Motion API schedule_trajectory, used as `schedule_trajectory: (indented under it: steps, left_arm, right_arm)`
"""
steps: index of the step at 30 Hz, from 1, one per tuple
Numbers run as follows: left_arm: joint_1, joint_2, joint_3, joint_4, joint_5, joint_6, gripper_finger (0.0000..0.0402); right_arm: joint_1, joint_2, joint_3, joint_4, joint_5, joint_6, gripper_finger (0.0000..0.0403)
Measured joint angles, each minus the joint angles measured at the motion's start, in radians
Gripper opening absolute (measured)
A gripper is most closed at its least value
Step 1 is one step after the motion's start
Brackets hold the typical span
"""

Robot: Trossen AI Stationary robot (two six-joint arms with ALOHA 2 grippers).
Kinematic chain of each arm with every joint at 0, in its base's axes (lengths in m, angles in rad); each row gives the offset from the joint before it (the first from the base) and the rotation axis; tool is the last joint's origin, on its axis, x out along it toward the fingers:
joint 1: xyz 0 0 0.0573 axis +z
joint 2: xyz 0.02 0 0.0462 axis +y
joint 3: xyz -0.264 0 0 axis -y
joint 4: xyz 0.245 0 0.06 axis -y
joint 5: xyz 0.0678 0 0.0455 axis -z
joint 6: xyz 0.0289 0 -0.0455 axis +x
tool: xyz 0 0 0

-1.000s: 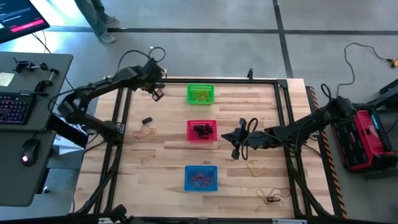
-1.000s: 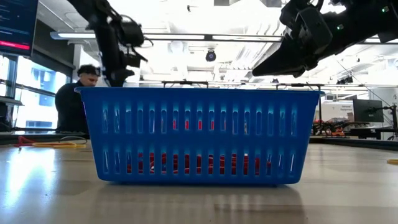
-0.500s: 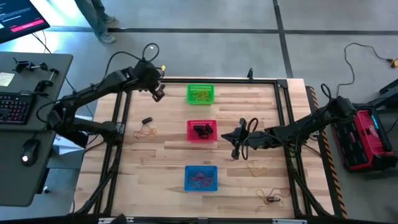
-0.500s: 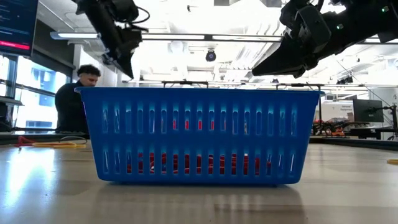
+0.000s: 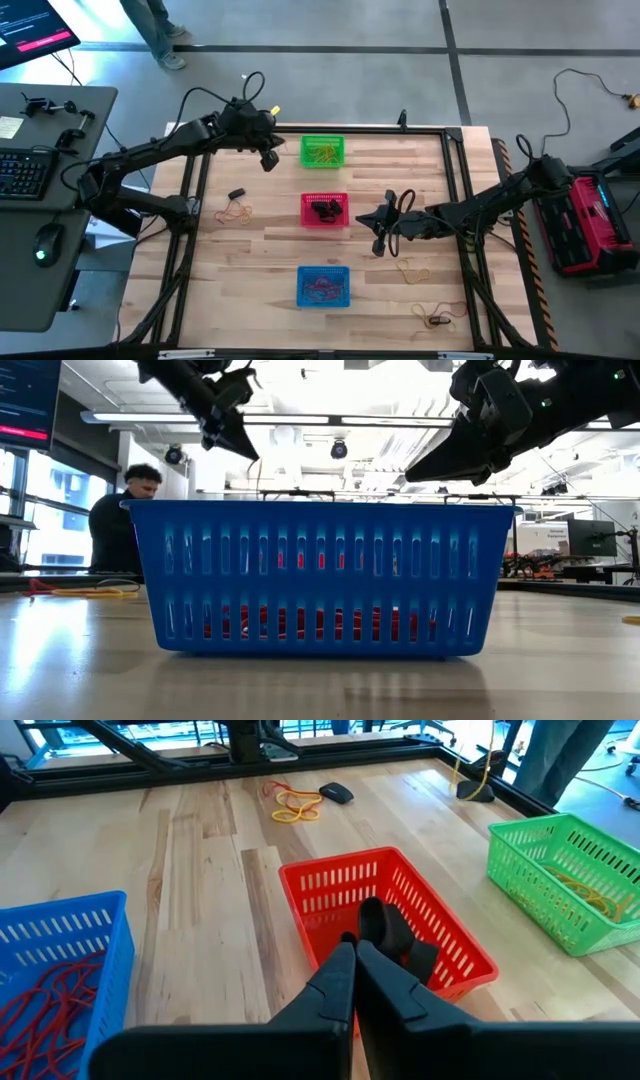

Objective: Sort rubber bands into baskets
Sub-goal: Put the yellow rubber band into the green bin

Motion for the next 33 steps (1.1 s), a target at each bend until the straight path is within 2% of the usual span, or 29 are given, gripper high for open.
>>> schedule_trajectory:
  steps: [5,13,26,33]
  left_arm:
    - [-0.034,0.051,0.075,0.033,0.006,-0.001,0.0]
    - [-0.062,0.202,0.199,0.064,0.005,0.041,0.0]
    - [-0.018,0.396,0.217,0.193,0.01,0.088,0.0]
    - [-0.012,0.496,0.217,0.242,0.09,0.096,0.0]
  right_arm:
    - [0.0,0.0,0.0,0.005,0.007,-0.023,0.0]
    - [0.0,0.0,0.0,0.003,0.009,-0.019,0.0]
    - [0.001,0.0,0.0,0.0,0.005,-0.021,0.0]
    - [0.001,0.0,0.0,-0.001,-0.002,-0.021,0.0]
